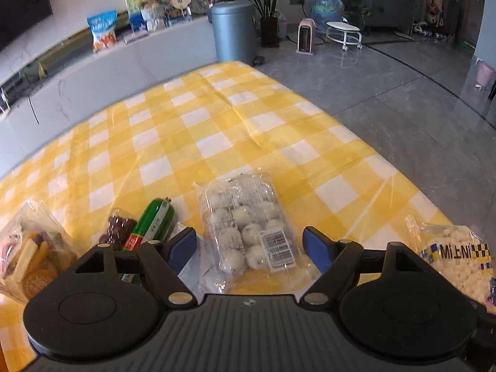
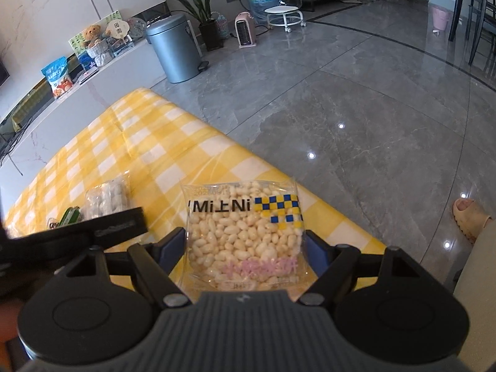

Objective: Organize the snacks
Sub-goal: 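Grasp the clear egg-snack tray with the left tool while right holds the MiLNi bag, then carry both held snacks over the orange box and lower them inside, then open both tools to drop the snacks into the orange box, then move both empty tools back over the remaining snacks on the table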

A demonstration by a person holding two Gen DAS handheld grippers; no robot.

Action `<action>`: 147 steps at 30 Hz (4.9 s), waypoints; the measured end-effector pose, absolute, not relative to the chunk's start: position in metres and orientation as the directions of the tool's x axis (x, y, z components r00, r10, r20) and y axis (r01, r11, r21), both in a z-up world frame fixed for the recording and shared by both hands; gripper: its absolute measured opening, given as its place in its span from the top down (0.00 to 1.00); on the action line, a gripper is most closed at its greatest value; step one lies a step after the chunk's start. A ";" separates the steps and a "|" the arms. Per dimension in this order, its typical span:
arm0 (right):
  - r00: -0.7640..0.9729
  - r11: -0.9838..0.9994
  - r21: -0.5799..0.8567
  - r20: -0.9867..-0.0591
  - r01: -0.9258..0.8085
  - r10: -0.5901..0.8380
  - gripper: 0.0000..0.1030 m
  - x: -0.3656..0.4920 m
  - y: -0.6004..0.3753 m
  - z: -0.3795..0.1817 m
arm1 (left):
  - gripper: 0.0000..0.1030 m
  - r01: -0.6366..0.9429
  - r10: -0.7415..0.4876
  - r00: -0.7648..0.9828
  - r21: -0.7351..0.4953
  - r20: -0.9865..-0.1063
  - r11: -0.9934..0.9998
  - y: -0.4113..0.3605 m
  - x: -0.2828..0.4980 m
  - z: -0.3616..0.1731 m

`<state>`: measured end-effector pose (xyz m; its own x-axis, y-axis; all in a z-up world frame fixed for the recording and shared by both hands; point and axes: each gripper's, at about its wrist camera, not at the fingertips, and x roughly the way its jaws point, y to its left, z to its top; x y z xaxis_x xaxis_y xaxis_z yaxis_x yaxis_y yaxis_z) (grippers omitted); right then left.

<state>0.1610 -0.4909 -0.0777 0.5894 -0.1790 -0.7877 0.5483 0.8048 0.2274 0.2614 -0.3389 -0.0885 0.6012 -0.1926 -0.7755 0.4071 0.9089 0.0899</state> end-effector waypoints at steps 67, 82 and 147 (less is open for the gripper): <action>0.595 0.829 0.169 -0.621 -0.533 0.509 0.24 0.114 -0.114 0.086 | 0.34 -0.121 -0.146 0.777 -0.372 -0.613 0.920 0.124 0.091 0.069; 0.343 0.763 0.070 -0.864 -0.643 0.369 0.24 0.175 -0.047 0.023 | 0.34 -0.096 -0.251 0.602 -0.381 -0.758 0.920 0.143 0.132 -0.006; 0.833 0.981 0.081 -0.519 -0.175 0.192 0.20 0.090 -0.262 0.022 | 0.19 0.345 -0.364 0.798 -0.130 -0.480 0.929 -0.034 0.093 0.033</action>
